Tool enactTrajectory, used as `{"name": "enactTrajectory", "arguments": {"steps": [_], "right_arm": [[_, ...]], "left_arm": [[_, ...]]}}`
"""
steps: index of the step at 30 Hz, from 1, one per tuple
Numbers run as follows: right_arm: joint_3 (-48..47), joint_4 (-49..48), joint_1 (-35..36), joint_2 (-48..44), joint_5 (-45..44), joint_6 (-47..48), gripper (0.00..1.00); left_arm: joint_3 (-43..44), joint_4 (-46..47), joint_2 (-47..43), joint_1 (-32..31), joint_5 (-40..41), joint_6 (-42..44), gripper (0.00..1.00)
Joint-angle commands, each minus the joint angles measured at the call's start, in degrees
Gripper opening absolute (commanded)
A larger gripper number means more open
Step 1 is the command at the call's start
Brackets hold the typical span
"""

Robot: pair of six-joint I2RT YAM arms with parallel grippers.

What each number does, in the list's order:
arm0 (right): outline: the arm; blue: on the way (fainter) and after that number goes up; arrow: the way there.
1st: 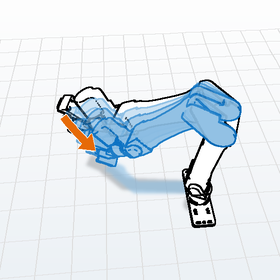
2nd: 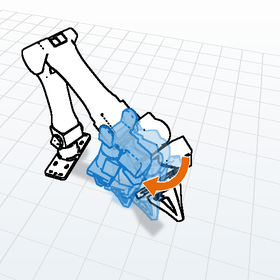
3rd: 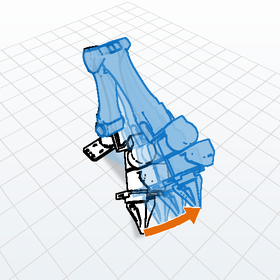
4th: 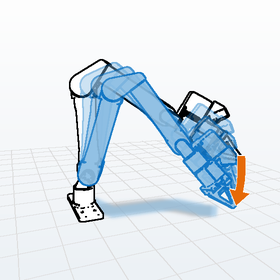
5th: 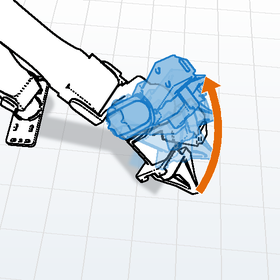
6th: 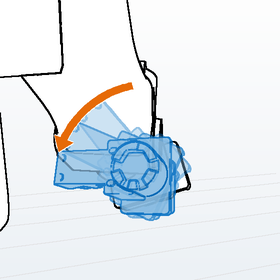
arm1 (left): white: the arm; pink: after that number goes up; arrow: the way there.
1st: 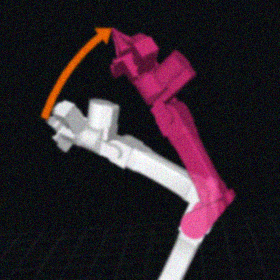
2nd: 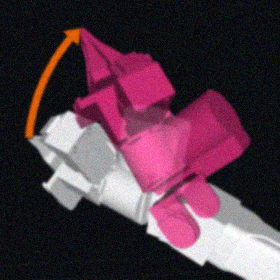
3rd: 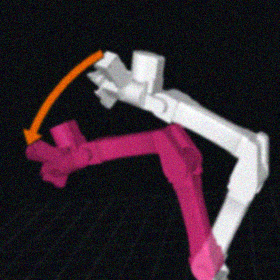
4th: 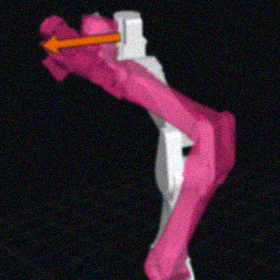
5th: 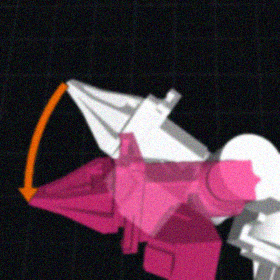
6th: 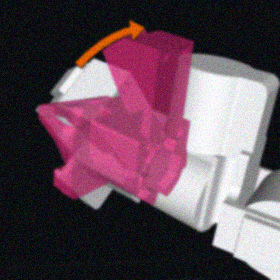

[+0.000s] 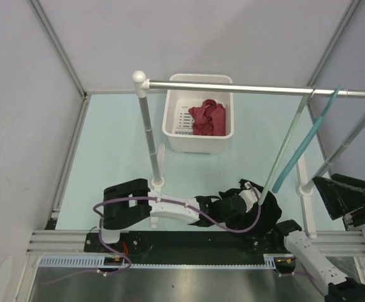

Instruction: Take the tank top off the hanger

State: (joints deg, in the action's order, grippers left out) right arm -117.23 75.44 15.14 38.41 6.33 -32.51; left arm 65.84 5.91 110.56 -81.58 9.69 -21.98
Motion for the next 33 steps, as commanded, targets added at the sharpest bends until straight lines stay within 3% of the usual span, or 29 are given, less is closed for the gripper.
{"name": "enactTrajectory", "arguments": {"steps": [1, 10, 16, 19, 22, 24, 25, 28, 33], "right_arm": [[-0.11, -2.92, 3.75, -1.32, -6.24, 1.13, 1.0], [-0.63, -8.02, 7.1, -4.57, -8.79, 5.0, 1.0], [-0.9, -8.64, 7.89, -5.45, -10.19, 6.32, 1.0], [-0.9, -7.94, 7.98, -5.37, -10.81, 6.58, 1.0], [-0.81, -7.76, 8.07, -5.45, -11.07, 6.67, 1.0], [-0.81, -7.68, 8.07, -5.54, -11.25, 6.58, 1.0], [-0.63, -7.59, 8.15, -5.63, -11.51, 6.67, 1.0], [-0.02, -7.24, 8.16, -5.54, -12.13, 6.58, 1.0], [1.56, -7.5, 8.16, -5.45, -11.43, 5.8, 1.0]], "left_arm": [[-1.59, -1.51, -8.5, 1.86, 4.62, 3.25, 0.0], [2.09, -10.66, -25.04, 8.61, 19.47, 15.46, 0.0], [6.92, -10.31, -29.35, 19.78, 18.35, 21.0, 0.0], [9.38, -6.19, -28.56, 23.3, 17.12, 25.39, 0.0], [13.95, -2.67, -25.58, 25.68, 20.97, 29.09, 0.0], [15.02, 4.25, -23.39, 26.91, 25.63, 33.39, 0.0], [15.02, 10.46, -22.42, 27.44, 26.25, 34.88, 0.0], [18.61, 17.87, -17.43, 29.46, 26.34, 40.42, 0.0], [28.19, 20.27, -7.57, 32.53, 26.08, 45.88, 0.0]]}}
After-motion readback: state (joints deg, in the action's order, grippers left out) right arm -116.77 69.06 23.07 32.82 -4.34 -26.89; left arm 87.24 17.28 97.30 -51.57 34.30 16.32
